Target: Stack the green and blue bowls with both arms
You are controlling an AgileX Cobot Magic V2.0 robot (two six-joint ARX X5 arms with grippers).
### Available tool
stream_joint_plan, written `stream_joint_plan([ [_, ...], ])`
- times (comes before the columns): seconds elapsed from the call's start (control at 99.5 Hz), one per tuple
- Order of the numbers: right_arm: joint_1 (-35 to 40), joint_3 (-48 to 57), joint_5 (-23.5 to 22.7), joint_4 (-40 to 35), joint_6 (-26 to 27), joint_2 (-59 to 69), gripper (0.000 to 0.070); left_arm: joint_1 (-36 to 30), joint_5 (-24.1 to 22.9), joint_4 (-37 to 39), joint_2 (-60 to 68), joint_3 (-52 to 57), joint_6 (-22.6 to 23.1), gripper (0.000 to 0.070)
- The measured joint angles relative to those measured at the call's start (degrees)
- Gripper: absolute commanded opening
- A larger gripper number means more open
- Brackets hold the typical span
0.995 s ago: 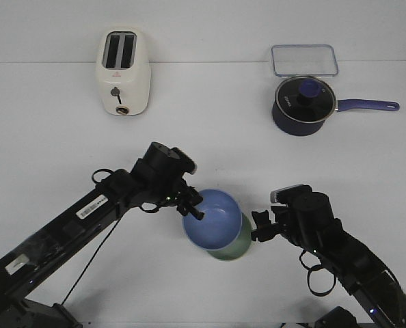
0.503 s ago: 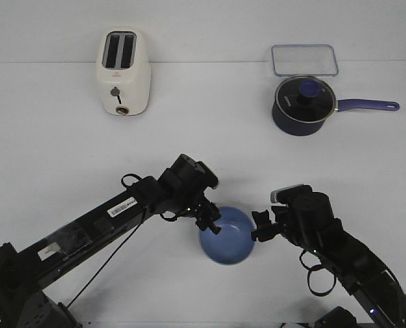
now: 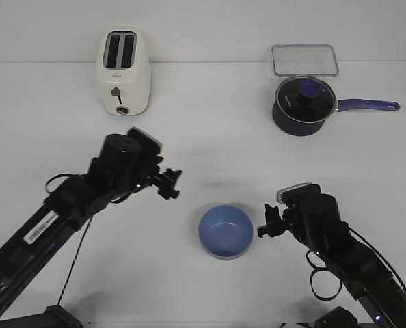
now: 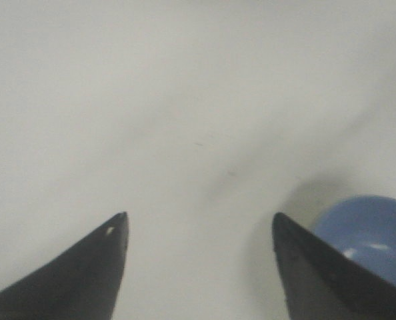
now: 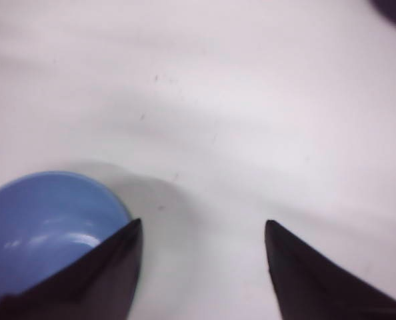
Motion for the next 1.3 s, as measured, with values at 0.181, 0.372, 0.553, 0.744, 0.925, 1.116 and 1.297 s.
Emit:
stream_joint_plan([
  [0.181, -1.57, 0.0, 5.05, 2.64, -2.08, -8.46, 0.0, 10.67, -3.61, -2.56, -7.76, -0.33, -0.02, 0.0014],
  [0.372, -2.58, -6.12, 10.49, 10.36, -3.8, -20.7, 0.0, 18.67, -7.69, 6.93, -21.05, -12.74, -0.02, 0.0014],
  [0.553, -2.99, -17.92, 10.95, 18.53, -6.93, -34.38, 0.0, 21.94, -8.17, 22.27, -37.88, -33.07, 0.37, 0.0013],
  [0.744, -3.23, -23.37, 17.09, 20.59, -7.82, -39.04, 0.0, 23.28, -9.86, 31.15, -50.88, -49.57, 0.61, 0.0013],
  [0.925, -3.23, -23.41, 18.27, 24.76, -8.39, -38.97, 0.0, 23.58, -10.6, 29.0, -51.89, -51.49, 0.59, 0.0015],
  [1.116, -3.23, -23.41, 18.23, 25.18, -8.48, -38.95, 0.0, 23.54, -10.6, 31.12, -53.35, -50.95, 0.59, 0.0015],
  [1.297, -3.23, -23.41, 18.23, 25.31, -8.55, -38.95, 0.0, 23.54, -10.62, 30.91, -53.4, -50.95, 0.61, 0.0015],
])
